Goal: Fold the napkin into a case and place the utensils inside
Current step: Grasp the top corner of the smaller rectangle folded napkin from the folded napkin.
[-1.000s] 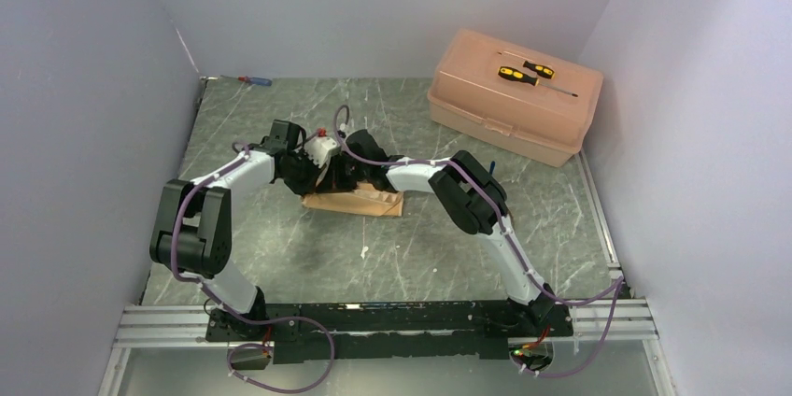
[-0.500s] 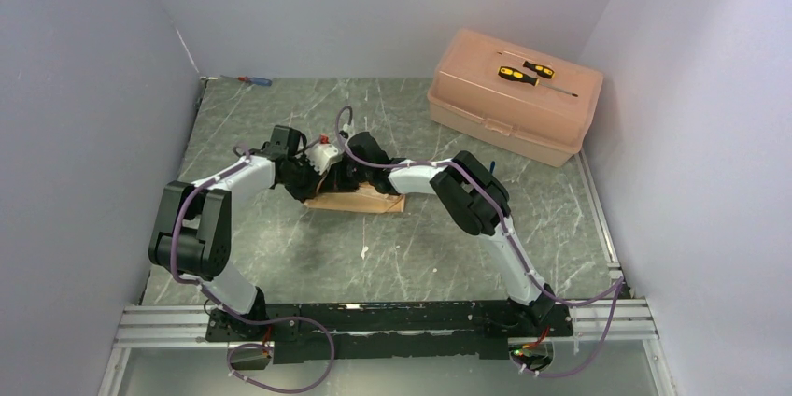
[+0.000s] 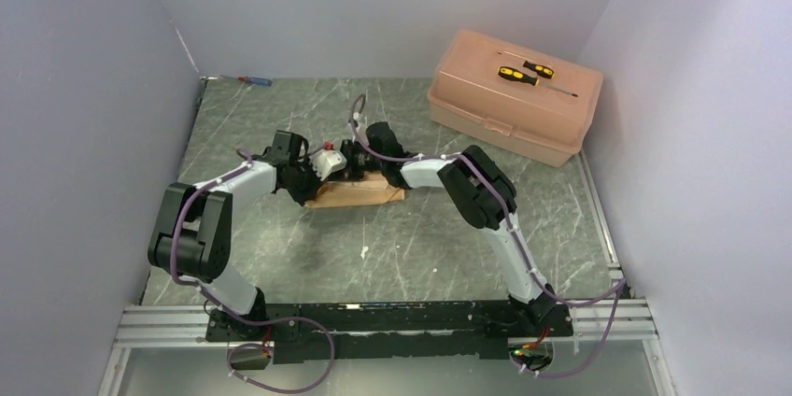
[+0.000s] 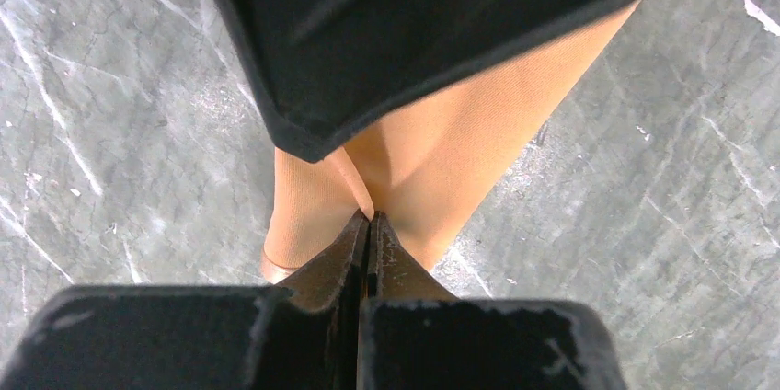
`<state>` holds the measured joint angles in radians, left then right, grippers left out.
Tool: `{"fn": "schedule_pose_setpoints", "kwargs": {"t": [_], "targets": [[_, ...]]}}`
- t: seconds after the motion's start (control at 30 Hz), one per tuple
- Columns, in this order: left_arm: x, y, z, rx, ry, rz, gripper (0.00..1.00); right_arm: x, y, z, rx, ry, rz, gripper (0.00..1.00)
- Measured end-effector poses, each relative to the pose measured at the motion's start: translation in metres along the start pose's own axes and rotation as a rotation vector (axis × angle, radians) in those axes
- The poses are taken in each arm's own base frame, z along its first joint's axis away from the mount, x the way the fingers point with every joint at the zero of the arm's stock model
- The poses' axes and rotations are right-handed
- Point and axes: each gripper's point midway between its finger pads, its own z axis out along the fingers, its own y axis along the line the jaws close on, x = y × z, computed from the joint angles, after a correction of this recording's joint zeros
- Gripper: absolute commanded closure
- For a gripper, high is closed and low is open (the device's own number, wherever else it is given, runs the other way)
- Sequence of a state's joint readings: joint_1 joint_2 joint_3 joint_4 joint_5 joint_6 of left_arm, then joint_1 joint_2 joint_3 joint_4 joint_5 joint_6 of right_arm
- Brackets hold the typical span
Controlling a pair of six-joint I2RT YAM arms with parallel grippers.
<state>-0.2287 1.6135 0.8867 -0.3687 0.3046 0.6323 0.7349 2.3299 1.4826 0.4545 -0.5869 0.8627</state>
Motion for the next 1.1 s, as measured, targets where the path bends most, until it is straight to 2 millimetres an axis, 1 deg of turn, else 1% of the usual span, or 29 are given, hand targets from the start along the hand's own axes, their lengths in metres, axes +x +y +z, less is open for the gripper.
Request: {"fn": "schedule_pose_setpoints", "kwargs": {"t": [0.13,0.2,0.3,0.4,0.47,0.6,0.73,0.77,0.83,0.93,1.1], "targets": [[0.001,0.001,0.0,-0.011,-0.001,0.024,0.97,-0.012,0.014,-0.019,-0.085,0.005,-0.007,0.91],[0.001,0.001,0.0,-0.015,-0.002,0.03,0.97,-0.017,0.02,-0.034,-0.113,-0.001,-0.009,0.92],[0.001,0.001,0.0,-0.017,-0.003,0.031,0.97,-0.015,0.021,-0.054,-0.109,0.012,-0.017,0.94],[0.001,0.001,0.0,-0.018,-0.004,0.031,0.97,-0.015,0.019,-0.063,-0.08,0.028,-0.036,0.95],[0.001,0.001,0.0,-0.018,-0.004,0.03,0.97,-0.008,0.016,-0.062,-0.062,0.05,-0.045,0.96],[0.0,0.001,0.0,-0.018,-0.003,0.029,0.97,0.022,0.007,-0.05,0.002,0.133,-0.05,0.99],[0.0,0.001,-0.001,-0.017,-0.002,0.029,0.97,0.046,-0.004,-0.039,0.055,0.186,-0.047,1.0],[0.0,0.001,-0.001,-0.016,-0.002,0.03,0.97,0.05,-0.008,-0.038,0.066,0.193,-0.044,1.0],[0.0,0.001,-0.001,-0.016,-0.002,0.032,0.97,0.051,-0.015,-0.037,0.089,0.196,-0.039,1.0],[0.0,0.001,-0.001,-0.015,-0.001,0.044,0.97,0.046,-0.024,-0.035,0.114,0.188,-0.033,1.0],[0.0,0.001,-0.001,-0.011,0.001,0.066,0.97,0.036,-0.028,-0.025,0.119,0.177,-0.039,1.0]]}}
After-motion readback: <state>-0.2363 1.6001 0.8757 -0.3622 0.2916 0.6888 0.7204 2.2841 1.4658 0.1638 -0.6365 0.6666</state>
